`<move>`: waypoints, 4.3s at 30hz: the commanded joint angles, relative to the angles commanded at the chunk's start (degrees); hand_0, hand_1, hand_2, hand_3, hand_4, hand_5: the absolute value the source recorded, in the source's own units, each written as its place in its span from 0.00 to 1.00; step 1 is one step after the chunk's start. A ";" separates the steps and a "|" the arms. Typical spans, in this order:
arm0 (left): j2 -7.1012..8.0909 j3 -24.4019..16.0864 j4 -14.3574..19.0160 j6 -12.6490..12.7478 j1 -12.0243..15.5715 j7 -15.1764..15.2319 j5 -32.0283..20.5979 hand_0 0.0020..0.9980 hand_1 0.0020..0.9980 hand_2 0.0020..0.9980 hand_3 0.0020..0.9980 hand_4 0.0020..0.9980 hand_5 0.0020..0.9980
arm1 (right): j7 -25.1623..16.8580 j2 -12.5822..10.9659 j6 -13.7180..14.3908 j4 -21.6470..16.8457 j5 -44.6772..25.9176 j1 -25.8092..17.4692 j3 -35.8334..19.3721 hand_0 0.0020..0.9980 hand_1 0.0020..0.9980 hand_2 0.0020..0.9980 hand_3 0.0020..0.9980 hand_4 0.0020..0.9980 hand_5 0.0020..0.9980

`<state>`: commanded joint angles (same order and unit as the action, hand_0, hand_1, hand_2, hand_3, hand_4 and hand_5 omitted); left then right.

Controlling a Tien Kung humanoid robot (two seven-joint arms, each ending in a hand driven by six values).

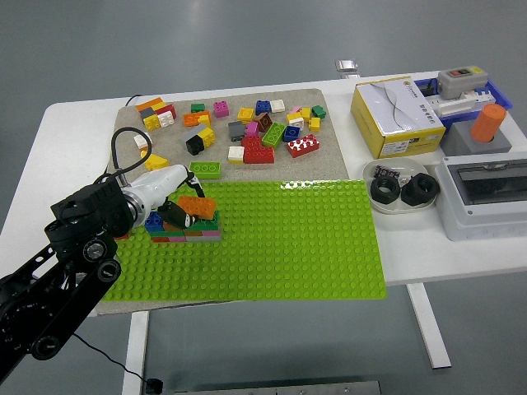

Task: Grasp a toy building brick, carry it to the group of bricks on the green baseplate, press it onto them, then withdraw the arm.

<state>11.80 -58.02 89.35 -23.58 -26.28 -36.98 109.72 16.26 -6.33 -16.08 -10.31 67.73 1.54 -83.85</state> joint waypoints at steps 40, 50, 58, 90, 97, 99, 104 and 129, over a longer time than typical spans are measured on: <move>-0.37 0.98 -0.93 0.37 -0.17 0.00 -0.02 0.85 0.84 0.78 0.41 0.69 0.00 | -0.38 0.19 -0.01 0.00 -0.02 -0.29 -0.23 0.72 0.67 0.71 0.91 0.75 1.00; -0.30 1.05 -0.70 -0.44 -0.23 0.00 -0.23 0.85 0.84 0.78 0.44 0.64 0.00 | -0.40 0.17 -0.03 0.00 -0.04 -0.25 -0.31 0.72 0.67 0.71 0.91 0.75 1.00; -0.33 1.04 -0.81 -0.52 -0.21 0.00 -0.33 0.85 0.84 0.78 0.46 0.58 0.00 | -0.41 0.17 -0.04 0.00 -0.09 -0.27 -0.30 0.72 0.67 0.71 0.91 0.75 1.00; -0.40 0.93 -0.93 -0.85 -0.24 0.00 -0.84 0.86 0.84 0.79 0.49 0.54 0.00 | -0.48 0.18 -0.04 0.00 -0.12 -0.25 -0.29 0.72 0.67 0.71 0.90 0.75 1.00; -0.46 0.90 -1.09 -0.69 -0.22 0.00 -0.93 0.86 0.84 0.79 0.50 0.60 0.00 | -0.51 0.17 -0.02 0.00 -0.13 -0.27 -0.27 0.72 0.67 0.71 0.90 0.75 1.00; -0.48 0.88 -1.18 -0.59 -0.19 0.00 -0.97 0.86 0.84 0.79 0.50 0.60 0.00 | -0.52 0.16 -0.03 0.00 -0.11 -0.29 -0.28 0.72 0.67 0.71 0.90 0.75 1.00; -0.57 0.84 -1.45 -0.34 -0.09 0.00 -1.11 0.85 0.84 0.78 0.50 0.60 0.00 | -0.54 0.15 -0.03 0.00 -0.08 -0.35 -0.27 0.72 0.67 0.70 0.90 0.75 1.00; -0.73 0.67 -1.86 -0.23 0.13 0.00 -1.46 0.85 0.83 0.77 0.49 0.66 0.03 | -0.52 0.20 -0.04 0.00 0.24 -0.62 -0.31 0.72 0.67 0.70 0.90 0.75 1.00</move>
<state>11.08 -57.34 87.49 -23.81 -26.15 -36.98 108.26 15.74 -6.12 -16.13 -10.31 67.96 0.91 -84.16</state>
